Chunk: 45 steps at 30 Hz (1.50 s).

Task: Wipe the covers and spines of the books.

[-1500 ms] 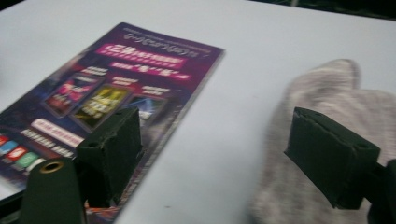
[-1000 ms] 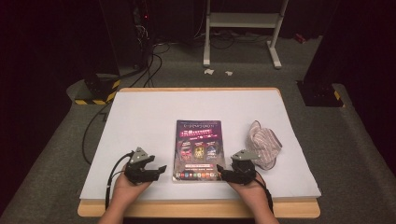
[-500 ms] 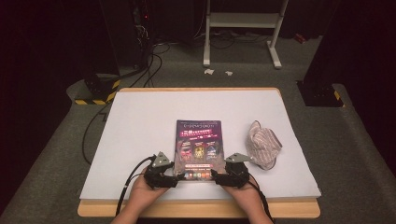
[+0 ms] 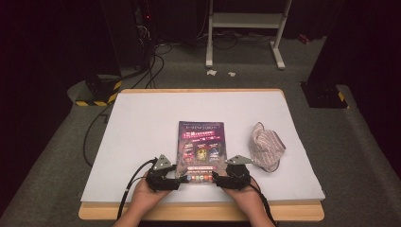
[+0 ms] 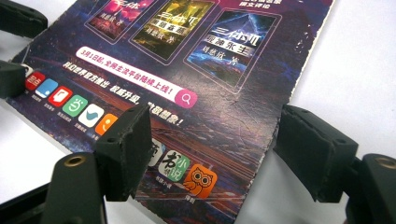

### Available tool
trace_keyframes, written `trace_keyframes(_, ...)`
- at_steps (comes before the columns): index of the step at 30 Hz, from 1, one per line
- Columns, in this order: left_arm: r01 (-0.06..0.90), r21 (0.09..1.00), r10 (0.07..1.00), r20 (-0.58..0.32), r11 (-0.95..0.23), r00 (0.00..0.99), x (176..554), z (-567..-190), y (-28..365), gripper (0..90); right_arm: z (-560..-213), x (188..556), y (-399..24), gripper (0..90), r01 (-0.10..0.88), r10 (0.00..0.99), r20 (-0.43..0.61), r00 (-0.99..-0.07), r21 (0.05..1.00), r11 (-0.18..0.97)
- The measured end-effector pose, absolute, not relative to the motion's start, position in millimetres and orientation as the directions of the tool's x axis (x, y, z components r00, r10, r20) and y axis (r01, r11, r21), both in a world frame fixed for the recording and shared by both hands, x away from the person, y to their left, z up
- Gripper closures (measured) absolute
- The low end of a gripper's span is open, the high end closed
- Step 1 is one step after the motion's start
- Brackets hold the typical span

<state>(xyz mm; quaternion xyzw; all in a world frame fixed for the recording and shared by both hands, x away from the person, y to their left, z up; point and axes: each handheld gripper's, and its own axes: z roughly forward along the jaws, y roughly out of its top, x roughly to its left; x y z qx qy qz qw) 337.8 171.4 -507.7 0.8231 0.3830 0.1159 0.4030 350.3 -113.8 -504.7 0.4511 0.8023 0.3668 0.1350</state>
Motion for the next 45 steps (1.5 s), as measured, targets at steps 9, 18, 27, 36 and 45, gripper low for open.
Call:
trace_keyframes(9, 0.539, 0.751, 0.726, -0.118, -0.381, 0.677, 337.8, -507.4, 170.7, 35.7, -504.1, 351.2, -120.2, 32.6, 0.642, 0.828, 0.179, -0.531, 0.723, 0.255)
trace_keyframes(18, 0.54, 0.75, 0.728, -0.116, -0.382, 0.676, 337.7, -507.2, 171.7, 36.1, -488.8, 343.5, -117.9, 33.9, 0.575, 0.82, 0.172, -0.546, 0.789, 0.217)
trace_keyframes(27, 0.543, 0.747, 0.73, -0.116, -0.383, 0.674, 337.5, -506.9, 172.7, 36.1, -476.1, 335.0, -107.5, 33.7, 0.522, 0.807, 0.162, -0.568, 0.829, 0.201)
trace_keyframes(36, 0.546, 0.747, 0.734, -0.116, -0.38, 0.669, 337.3, -506.8, 172.9, 36.0, -472.5, 330.0, -100.2, 33.7, 0.503, 0.788, 0.182, -0.588, 0.845, 0.18)
trace_keyframes(45, 0.546, 0.748, 0.736, -0.116, -0.377, 0.667, 337.0, -506.9, 172.8, 35.9, -472.5, 327.4, -96.8, 33.6, 0.503, 0.788, 0.18, -0.589, 0.845, 0.183)
